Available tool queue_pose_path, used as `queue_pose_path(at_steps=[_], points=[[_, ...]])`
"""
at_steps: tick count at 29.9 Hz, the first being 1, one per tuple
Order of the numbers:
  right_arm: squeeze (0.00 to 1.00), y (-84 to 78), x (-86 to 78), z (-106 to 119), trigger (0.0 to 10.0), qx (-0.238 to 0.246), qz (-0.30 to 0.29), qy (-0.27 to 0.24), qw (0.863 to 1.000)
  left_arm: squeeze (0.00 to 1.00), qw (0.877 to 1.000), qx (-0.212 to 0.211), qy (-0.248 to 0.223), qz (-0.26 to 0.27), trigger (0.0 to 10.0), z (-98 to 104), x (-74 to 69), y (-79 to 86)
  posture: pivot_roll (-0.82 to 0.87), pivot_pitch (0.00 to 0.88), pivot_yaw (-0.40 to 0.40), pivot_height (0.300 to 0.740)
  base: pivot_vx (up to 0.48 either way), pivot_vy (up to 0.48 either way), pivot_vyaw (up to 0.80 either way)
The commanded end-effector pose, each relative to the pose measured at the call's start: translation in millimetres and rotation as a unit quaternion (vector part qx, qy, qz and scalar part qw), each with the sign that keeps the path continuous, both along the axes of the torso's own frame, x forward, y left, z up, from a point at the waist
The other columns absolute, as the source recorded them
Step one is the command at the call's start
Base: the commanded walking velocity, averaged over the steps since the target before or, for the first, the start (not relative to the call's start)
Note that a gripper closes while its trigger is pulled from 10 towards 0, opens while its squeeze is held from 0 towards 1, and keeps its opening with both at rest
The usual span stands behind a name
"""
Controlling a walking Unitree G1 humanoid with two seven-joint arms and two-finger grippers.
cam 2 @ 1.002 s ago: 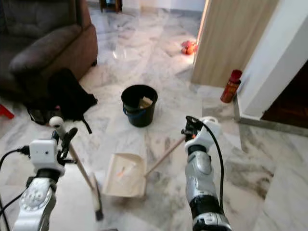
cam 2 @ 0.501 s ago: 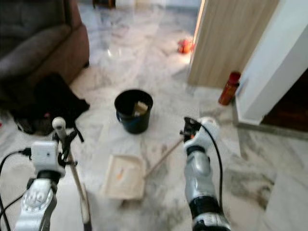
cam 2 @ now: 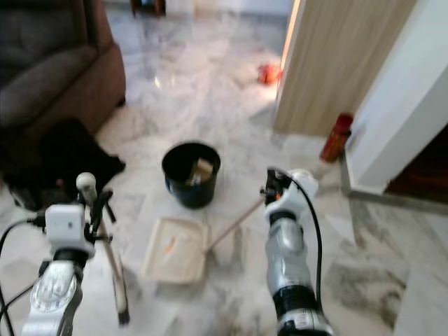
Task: Sweep floor
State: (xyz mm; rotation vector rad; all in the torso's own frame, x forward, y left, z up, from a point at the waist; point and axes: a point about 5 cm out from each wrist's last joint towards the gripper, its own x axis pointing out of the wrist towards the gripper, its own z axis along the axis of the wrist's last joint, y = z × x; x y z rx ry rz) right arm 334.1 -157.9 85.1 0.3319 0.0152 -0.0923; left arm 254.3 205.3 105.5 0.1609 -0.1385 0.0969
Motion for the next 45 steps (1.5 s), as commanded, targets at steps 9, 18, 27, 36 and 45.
queue_pose_path(at_steps=[9, 18, 27, 36, 45], points=[[0.0, 10.1, 5.6, 17, 10.0, 0.002, 0.013, -0.039, 0.999, 0.0, 1.0, 0.007, -0.015, -0.014, 10.0, 5, 0.6, -5.2, 0.17, 0.102, -0.018, 0.74, 0.0, 0.0, 0.0], [0.0, 14.3, 5.0, 39, 10.0, -0.017, 0.03, -0.092, 0.995, 0.0, 1.0, 0.009, -0.016, -0.012, 10.0, 6, 0.4, -2.3, 0.17, 0.093, -0.018, 0.74, 0.0, 0.0, 0.0], [0.0, 16.0, 5.7, 73, 10.0, -0.026, 0.037, -0.153, 0.987, 0.0, 1.0, 0.011, -0.018, -0.013, 10.0, 7, 2.8, -3.1, 0.17, 0.087, -0.014, 0.74, 0.0, 0.0, 0.0], [0.0, 15.5, 3.9, 112, 10.0, -0.004, 0.035, -0.208, 0.977, 0.0, 1.0, 0.011, -0.02, -0.012, 10.0, 8, 3.5, -2.7, 0.17, 0.085, -0.014, 0.74, 0.0, 0.0, 0.0], [0.0, 7.6, 0.5, 139, 10.0, -0.002, 0.026, -0.24, 0.971, 0.0, 1.0, 0.011, -0.022, -0.014, 10.0, 9, 3.0, -4.2, 0.17, 0.085, -0.012, 0.74, 0.0, 0.0, 0.0]])
